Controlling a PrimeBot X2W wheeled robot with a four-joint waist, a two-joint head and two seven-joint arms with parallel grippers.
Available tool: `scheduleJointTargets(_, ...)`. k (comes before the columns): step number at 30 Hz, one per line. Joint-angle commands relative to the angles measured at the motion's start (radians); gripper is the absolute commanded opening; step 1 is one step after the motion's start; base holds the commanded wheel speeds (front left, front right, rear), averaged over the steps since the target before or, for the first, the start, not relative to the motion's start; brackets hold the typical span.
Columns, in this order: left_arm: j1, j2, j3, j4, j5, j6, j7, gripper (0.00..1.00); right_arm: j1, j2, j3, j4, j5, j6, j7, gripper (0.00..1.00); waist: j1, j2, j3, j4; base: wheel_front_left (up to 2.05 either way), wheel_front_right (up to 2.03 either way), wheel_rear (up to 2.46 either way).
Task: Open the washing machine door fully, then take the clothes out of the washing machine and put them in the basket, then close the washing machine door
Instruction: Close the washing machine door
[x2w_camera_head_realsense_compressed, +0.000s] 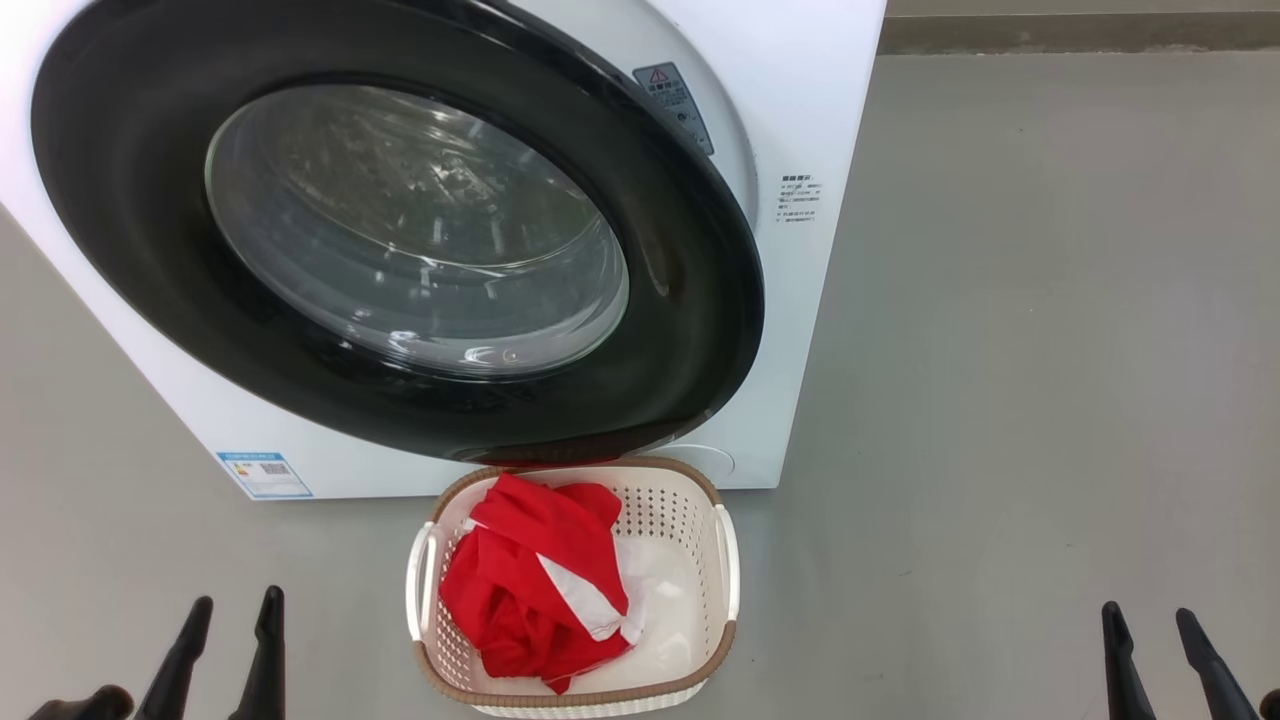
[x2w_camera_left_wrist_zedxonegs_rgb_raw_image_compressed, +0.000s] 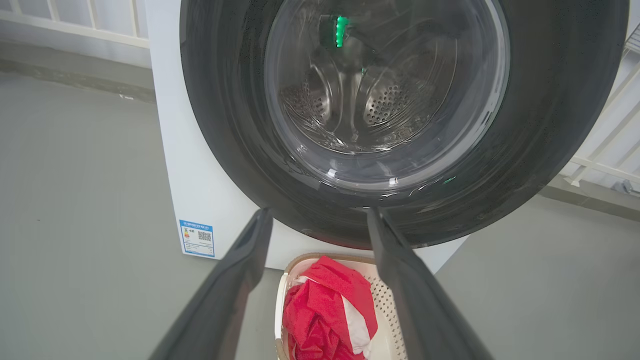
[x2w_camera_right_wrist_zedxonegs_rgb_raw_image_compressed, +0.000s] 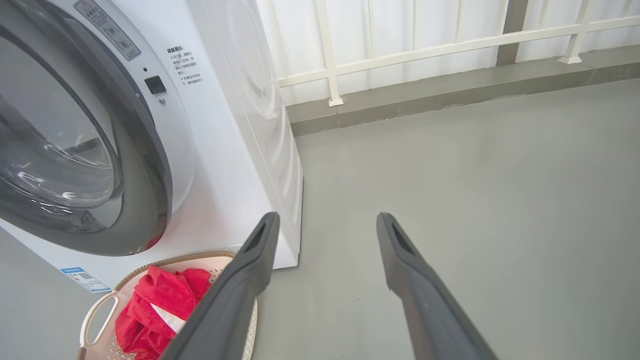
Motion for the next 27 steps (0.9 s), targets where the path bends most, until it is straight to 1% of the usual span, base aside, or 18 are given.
scheduleJointTargets(1,-0.007,0.013,0.055,-0.041,0.056,-0.006,-0.008,1.00,-0.001,-0.019,0.007,-0.028,0.016,0.006,-0.006,1.00,0.0000,0.0000,0.000,0.001,0.00,0.00,0.00)
scheduleJointTargets(5,0.015,-0.025,0.099,-0.094,0.188,-0.006,-0.008,1.00,0.004,-0.016,-0.010,-0.033,0.019,0.006,-0.006,1.00,0.0000,0.0000,-0.001,0.004,0.00,0.00,0.00)
scheduleJointTargets(6,0.015,-0.025,0.099,-0.094,0.188,-0.006,-0.008,1.00,0.004,-0.016,-0.010,-0.033,0.019,0.006,-0.006,1.00,0.0000,0.0000,-0.001,0.004,0.00,0.00,0.00)
scheduleJointTargets(10,0.038,-0.054,0.118,-0.130,0.276,-0.006,-0.008,1.00,0.011,-0.013,-0.021,-0.037,0.020,0.006,-0.006,1.00,0.0000,0.0000,-0.003,0.007,0.00,0.00,0.00)
scheduleJointTargets(13,0.056,-0.069,0.110,-0.132,0.307,-0.006,-0.008,1.00,0.015,-0.011,-0.027,-0.037,0.021,0.006,-0.006,1.00,0.0000,0.0000,-0.005,0.008,0.00,0.00,0.00)
scheduleJointTargets(18,0.068,-0.085,0.106,-0.123,0.301,-0.006,-0.008,1.00,0.018,-0.006,-0.025,-0.037,0.017,0.006,-0.006,1.00,0.0000,0.0000,-0.005,0.009,0.00,0.00,0.00)
scheduleJointTargets(27,0.065,-0.085,0.104,-0.129,0.303,-0.006,-0.008,1.00,0.016,-0.002,-0.020,-0.039,0.017,0.006,-0.006,1.00,0.0000,0.0000,-0.001,0.013,0.00,0.00,0.00)
